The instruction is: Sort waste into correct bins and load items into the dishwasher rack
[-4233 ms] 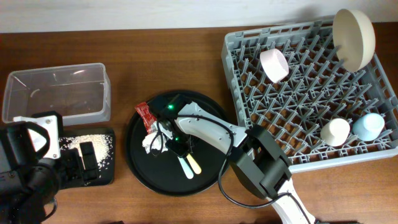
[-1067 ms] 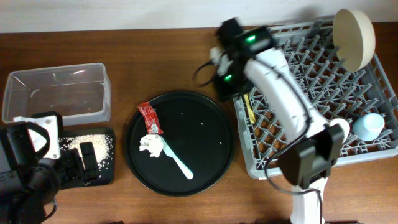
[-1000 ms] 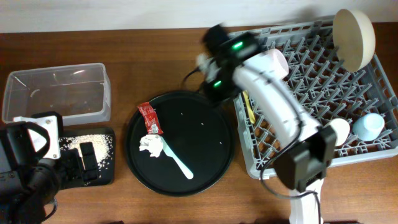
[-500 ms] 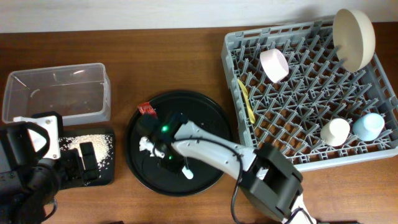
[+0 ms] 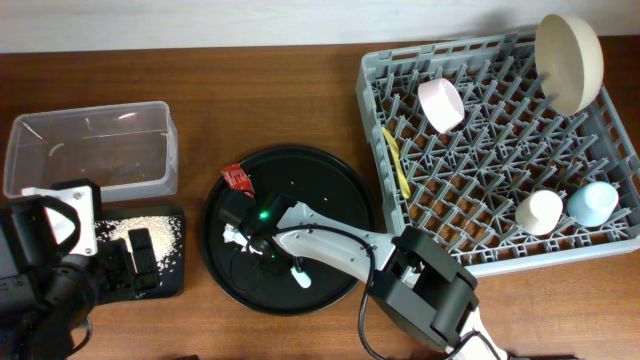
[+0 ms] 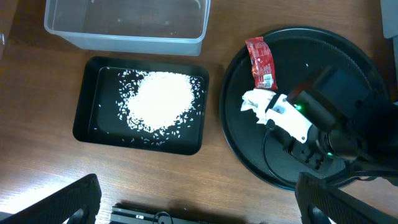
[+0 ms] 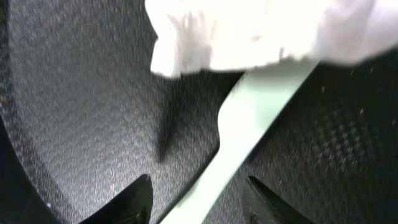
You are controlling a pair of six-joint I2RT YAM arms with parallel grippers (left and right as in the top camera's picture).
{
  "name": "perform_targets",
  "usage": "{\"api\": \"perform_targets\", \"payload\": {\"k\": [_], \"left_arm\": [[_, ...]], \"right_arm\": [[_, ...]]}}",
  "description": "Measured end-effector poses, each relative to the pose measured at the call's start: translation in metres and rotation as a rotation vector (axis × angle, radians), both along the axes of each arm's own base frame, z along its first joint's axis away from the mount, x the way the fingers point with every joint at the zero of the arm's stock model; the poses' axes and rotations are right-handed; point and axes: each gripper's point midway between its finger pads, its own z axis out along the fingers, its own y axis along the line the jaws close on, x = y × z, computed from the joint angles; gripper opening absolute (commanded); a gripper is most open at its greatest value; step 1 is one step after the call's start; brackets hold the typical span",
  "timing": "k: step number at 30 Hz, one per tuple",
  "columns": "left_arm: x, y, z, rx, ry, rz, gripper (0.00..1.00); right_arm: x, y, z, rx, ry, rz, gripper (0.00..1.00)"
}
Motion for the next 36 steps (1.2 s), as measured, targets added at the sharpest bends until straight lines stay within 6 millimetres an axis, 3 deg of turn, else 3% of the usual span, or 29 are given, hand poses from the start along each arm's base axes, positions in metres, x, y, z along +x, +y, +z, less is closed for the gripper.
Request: {"api": "perform_targets", "payload": {"k": [7,12,15,19,26,30,34,36], "left_arm": [[0.000,0.000,0.000,0.000,0.000,0.000,0.99],[0.000,0.000,0.000,0.000,0.000,0.000,0.99],[0.000,0.000,0.000,0.000,0.000,0.000,0.99],[0.000,0.000,0.000,0.000,0.000,0.000,0.99],[0.000,0.000,0.000,0.000,0.000,0.000,0.99],[0.000,0.000,0.000,0.000,0.000,0.000,0.99],[0.000,0.000,0.000,0.000,0.000,0.000,0.99],[0.000,0.000,0.000,0.000,0.000,0.000,0.99]], "right_arm": [[0.000,0.000,-0.011,-0.012,0.006,0.022,0.49],[0.000,0.000,-0.011,-0.013,0.005,0.028,0.37],[0.000,-0.002,-0.011,-0.021,0.005,0.032,0.22],[0.006,-0.011,-0.008,-0.073,-0.031,0.023,0.14],[0.025,-0.018,0.003,-0.116,-0.115,-0.053,0.15],[0.031,-0.032,0.004,-0.160,-0.126,-0.108,0.15],[0.050,-0.051,0.004,-0.175,-0.129,-0.188,0.14],[0.055,-0.060,0.006,-0.182,-0.117,-0.216,0.24]]}}
